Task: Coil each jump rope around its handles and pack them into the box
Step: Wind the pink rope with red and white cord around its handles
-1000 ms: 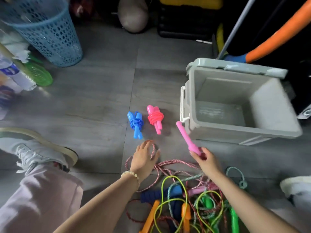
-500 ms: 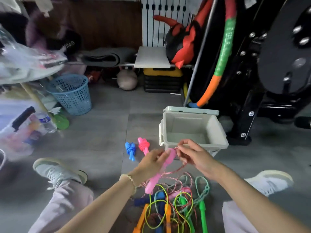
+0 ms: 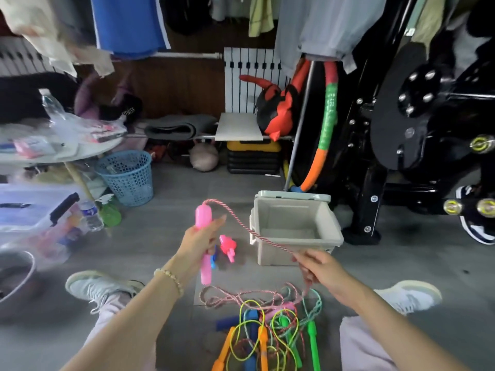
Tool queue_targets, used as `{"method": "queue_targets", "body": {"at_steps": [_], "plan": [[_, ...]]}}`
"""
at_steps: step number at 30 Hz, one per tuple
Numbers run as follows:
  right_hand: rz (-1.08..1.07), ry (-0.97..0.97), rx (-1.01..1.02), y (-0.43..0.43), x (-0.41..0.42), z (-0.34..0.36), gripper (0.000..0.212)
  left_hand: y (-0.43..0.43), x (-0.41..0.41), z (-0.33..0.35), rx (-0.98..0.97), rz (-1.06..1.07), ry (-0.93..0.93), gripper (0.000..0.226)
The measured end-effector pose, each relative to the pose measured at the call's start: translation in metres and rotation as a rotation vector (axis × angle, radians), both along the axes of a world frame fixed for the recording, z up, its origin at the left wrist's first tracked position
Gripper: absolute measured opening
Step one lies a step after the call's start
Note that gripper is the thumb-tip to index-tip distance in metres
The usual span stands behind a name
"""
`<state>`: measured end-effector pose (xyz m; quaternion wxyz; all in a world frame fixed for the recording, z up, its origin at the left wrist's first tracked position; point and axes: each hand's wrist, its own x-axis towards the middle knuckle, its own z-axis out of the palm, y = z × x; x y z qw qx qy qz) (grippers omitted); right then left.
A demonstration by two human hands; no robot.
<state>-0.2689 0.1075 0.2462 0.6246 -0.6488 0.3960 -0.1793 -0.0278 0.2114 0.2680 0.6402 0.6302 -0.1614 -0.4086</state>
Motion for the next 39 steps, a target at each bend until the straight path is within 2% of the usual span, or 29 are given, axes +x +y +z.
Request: {"method": "queue_targets", "body": {"at_steps": [2, 5, 7, 9, 13, 17, 19, 22, 25, 28, 29, 31, 33, 36, 39], "plan": [[-0.038, -0.164, 0.090, 0.009, 0.012, 0.015, 0.015, 0.008, -0.020, -0.003, 0.047, -0.160, -0.064, 0.032], [-0.067, -0.393, 0.170, 0.024, 0.038, 0.046, 0.014, 0.012, -0.058, -0.005, 0.044, -0.347, -0.077, 0.049], [-0.102, -0.420, 0.126, 0.027, 0.052, 0.060, 0.014, 0.012, -0.076, -0.001, -0.031, -0.424, -0.071, 0.030], [-0.125, -0.377, 0.001, 0.026, 0.057, 0.068, 0.013, 0.012, -0.085, 0.003, -0.097, -0.426, -0.095, 0.010], [-0.141, -0.291, -0.110, 0.024, 0.055, 0.067, 0.019, 0.014, -0.082, 0.022, -0.163, -0.319, -0.138, 0.002], [0.082, -0.196, 0.021, 0.046, 0.050, 0.048, 0.037, 0.010, -0.065, 0.051, -0.267, -0.153, -0.066, 0.008], [0.210, -0.129, 0.037, 0.057, 0.039, 0.036, 0.036, 0.007, -0.049, 0.063, -0.343, -0.045, -0.031, 0.005], [0.379, 0.069, -0.066, 0.064, 0.017, 0.019, 0.027, 0.008, -0.018, 0.075, -0.472, 0.092, 0.003, 0.007], [0.207, -0.077, 0.024, 0.063, 0.015, 0.027, 0.023, 0.015, -0.007, 0.059, -0.362, 0.019, -0.026, 0.027], [-0.027, -0.221, -0.042, 0.053, 0.031, 0.050, 0.019, 0.029, -0.029, 0.028, -0.141, -0.303, -0.088, 0.062], [-0.063, -0.249, -0.062, 0.049, 0.037, 0.057, 0.017, 0.033, -0.041, 0.021, -0.103, -0.402, -0.108, 0.063], [-0.092, -0.268, -0.085, 0.045, 0.048, 0.069, 0.015, 0.040, -0.066, 0.012, -0.075, -0.526, -0.140, 0.045], [-0.097, -0.267, -0.097, 0.045, 0.056, 0.077, 0.015, 0.039, -0.078, 0.006, -0.037, -0.539, -0.242, 0.028], [-0.097, -0.279, -0.081, 0.050, 0.062, 0.080, 0.021, 0.036, -0.080, 0.013, -0.054, -0.452, -0.344, 0.014], [0.011, -0.285, 0.005, 0.060, 0.063, 0.070, 0.034, 0.032, -0.071, 0.037, -0.151, -0.311, -0.307, 0.015]]}}
